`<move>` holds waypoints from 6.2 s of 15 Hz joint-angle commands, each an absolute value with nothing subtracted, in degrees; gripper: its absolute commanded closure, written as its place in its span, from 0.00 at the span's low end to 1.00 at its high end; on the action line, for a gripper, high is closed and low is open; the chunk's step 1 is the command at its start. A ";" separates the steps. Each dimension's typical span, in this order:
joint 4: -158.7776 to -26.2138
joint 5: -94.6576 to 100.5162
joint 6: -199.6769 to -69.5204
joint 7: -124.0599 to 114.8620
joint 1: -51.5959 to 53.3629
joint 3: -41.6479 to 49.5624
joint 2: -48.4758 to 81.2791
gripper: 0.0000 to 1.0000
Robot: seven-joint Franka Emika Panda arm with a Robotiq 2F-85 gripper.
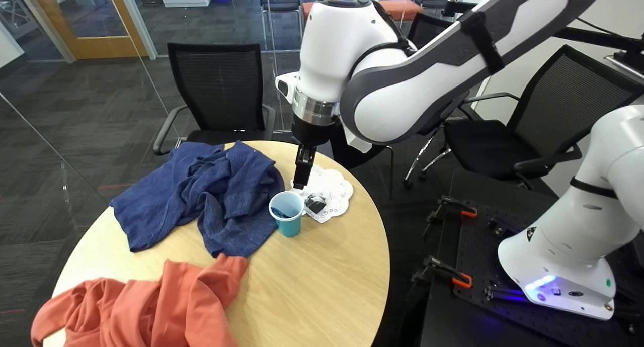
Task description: Remove the pen from the cup and put it on the table
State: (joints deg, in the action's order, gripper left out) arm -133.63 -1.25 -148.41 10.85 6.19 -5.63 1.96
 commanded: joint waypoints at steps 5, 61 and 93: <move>-129.00 -2.67 -151.85 18.83 4.46 -6.39 10.07 0.00; -115.32 3.46 -156.28 24.55 -0.22 -9.31 33.81 0.58; -132.26 -0.72 -158.81 24.96 -0.99 -13.50 8.20 0.97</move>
State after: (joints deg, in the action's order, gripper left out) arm -126.29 0.72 -158.24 24.79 -1.43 -12.98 15.69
